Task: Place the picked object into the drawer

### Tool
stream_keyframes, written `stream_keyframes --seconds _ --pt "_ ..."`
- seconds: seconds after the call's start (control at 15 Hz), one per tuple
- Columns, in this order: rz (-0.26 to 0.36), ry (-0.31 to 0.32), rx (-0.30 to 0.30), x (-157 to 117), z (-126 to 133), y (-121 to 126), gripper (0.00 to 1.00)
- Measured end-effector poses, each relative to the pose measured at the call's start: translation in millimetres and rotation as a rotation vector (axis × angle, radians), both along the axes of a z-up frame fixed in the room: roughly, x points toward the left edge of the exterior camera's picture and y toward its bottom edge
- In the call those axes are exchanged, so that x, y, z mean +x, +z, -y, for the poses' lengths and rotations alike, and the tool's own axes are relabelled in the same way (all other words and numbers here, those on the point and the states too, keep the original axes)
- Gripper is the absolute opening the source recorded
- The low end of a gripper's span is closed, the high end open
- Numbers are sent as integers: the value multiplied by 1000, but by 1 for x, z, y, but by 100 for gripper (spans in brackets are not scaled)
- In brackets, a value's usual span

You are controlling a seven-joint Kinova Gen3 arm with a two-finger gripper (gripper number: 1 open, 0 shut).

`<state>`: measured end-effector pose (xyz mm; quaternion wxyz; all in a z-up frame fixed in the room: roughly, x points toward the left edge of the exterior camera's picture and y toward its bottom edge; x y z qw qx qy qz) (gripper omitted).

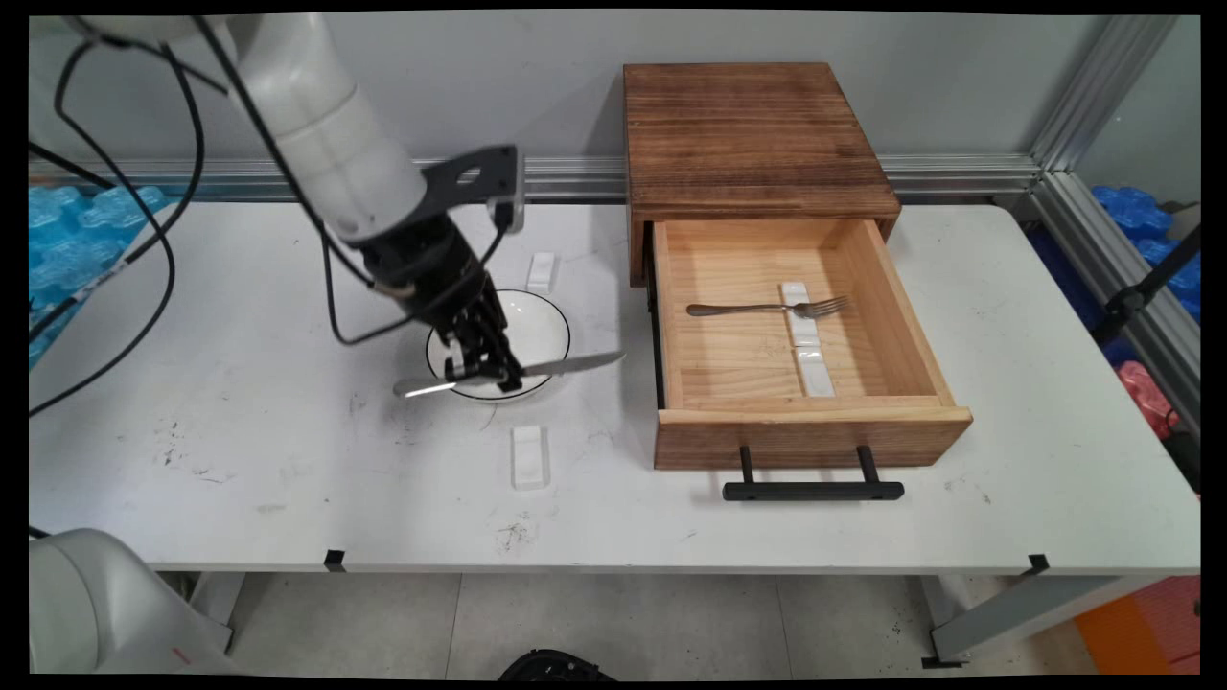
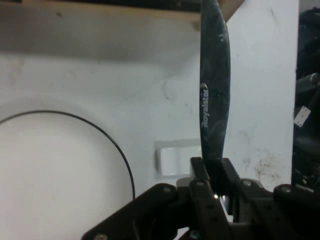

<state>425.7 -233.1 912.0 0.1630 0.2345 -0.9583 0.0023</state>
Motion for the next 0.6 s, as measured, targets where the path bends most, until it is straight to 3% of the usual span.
stream_keyframes --seconds 0.6 --pt "-44 -15 -24 -21 48 36 0"
